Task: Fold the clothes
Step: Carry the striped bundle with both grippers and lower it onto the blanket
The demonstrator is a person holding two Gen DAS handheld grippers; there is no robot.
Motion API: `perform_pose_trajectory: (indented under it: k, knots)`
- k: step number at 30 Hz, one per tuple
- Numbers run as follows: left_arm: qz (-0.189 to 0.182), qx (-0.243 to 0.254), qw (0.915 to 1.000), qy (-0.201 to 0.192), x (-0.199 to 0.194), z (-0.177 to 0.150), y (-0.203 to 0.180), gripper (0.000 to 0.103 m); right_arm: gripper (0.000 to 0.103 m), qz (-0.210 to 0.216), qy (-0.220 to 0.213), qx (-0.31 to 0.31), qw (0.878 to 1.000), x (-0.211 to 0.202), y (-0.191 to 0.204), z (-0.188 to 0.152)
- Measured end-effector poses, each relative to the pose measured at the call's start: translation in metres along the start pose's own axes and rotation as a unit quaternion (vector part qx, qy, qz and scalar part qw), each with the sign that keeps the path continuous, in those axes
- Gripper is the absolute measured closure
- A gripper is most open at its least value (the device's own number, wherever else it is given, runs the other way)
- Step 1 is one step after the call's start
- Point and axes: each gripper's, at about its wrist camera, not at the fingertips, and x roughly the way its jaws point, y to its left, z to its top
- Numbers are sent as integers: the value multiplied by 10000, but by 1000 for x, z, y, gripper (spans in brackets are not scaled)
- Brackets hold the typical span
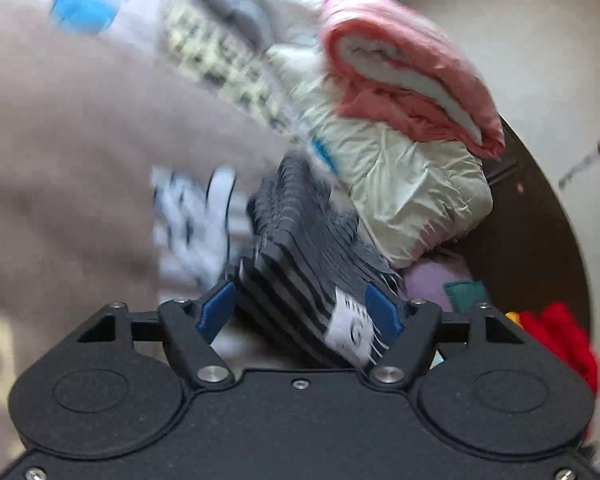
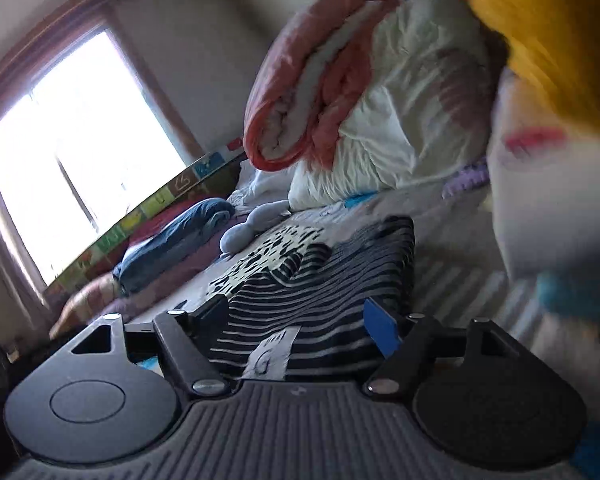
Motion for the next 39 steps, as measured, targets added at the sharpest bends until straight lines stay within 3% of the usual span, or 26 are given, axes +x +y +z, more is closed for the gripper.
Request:
perform_pose_trajectory:
  k: [4,10,14,18,22,24,27,31,36,39]
  knots:
    - [-111,-406,9984,367,23,-16,-3,26,23,38,-16,602,9982,-9,-2,-13]
    - [8,-739,9973,55,62,-18,-20,28,22,111,-308,903,9954,-23,-9,-12]
    - [72,-983,9950,-171,80,-17,-17,66,22,52,-403,1165,9924,-24,-21,-9]
    - [38,-1237,9915,-400,94,-16,-15,70,22,86,-411,1335,9902,-21,-25,-11]
    - [-437,-1972,9765,-756,107,-10,-4,72,22,161,-515,1359,9893,-21,-24,-12]
    - [-348,-1856,9798,-661,112,-7,-5,73,22,176,-591,1389,9884,-23,-24,-11]
    - [-211,-1642,9856,-354,107,-4,-6,67,22,118,-713,1398,9875,-26,-29,-7]
    - [51,-1308,9913,-166,79,-5,-13,40,22,147,-624,1328,9891,-25,-29,-6]
    - [871,-504,9949,-73,29,-25,-22,33,20,318,-409,959,9940,-35,-18,-6]
    - [1096,-254,9936,-57,-1,-41,-22,22,15,429,-115,650,9969,-44,-12,-6]
